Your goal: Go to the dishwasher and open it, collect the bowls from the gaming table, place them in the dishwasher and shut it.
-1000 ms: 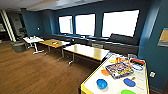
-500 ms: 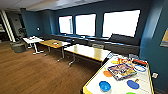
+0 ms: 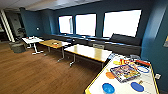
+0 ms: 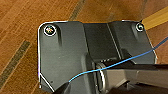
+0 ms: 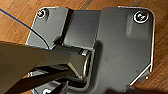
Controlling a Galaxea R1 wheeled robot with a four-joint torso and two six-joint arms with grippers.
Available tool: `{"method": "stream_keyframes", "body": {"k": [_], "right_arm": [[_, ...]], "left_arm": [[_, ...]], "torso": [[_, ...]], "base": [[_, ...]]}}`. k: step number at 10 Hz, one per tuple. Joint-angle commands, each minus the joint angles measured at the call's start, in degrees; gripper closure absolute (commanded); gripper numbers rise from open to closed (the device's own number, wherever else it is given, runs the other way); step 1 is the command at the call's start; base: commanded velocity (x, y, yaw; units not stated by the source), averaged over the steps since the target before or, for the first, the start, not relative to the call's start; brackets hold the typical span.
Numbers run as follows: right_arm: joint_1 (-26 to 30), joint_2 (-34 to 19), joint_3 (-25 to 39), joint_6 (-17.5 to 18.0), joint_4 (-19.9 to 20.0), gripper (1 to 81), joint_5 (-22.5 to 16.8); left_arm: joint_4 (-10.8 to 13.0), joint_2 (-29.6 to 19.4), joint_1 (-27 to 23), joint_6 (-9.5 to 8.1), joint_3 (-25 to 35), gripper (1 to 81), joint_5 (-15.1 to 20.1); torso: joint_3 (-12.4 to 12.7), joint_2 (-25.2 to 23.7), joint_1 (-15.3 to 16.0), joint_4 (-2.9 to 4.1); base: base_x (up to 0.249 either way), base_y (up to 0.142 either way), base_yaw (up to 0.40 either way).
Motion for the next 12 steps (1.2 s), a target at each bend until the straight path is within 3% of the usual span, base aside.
{"method": "stream_keyframes", "body": {"k": [1, 12], "right_arm": [[2.7, 0.3, 0.3, -0.3, 0.0, 1.0, -2.8], [2.6, 0.3, 0.3, -0.3, 0.0, 1.0, -2.8]], "left_arm": [[-0.5, 0.0, -2.9, -0.05, 0.0, 1.0, 2.6], [-0.9, -0.3, -3.2, -0.14, 0.0, 1.0, 3.2]], "torso": [[0.0, 0.0, 0.0, 0.00], [0.0, 0.0, 0.0, 0.00]], "base": [[0.064, 0.064, 0.000], [0.006, 0.000, -0.019]]}}
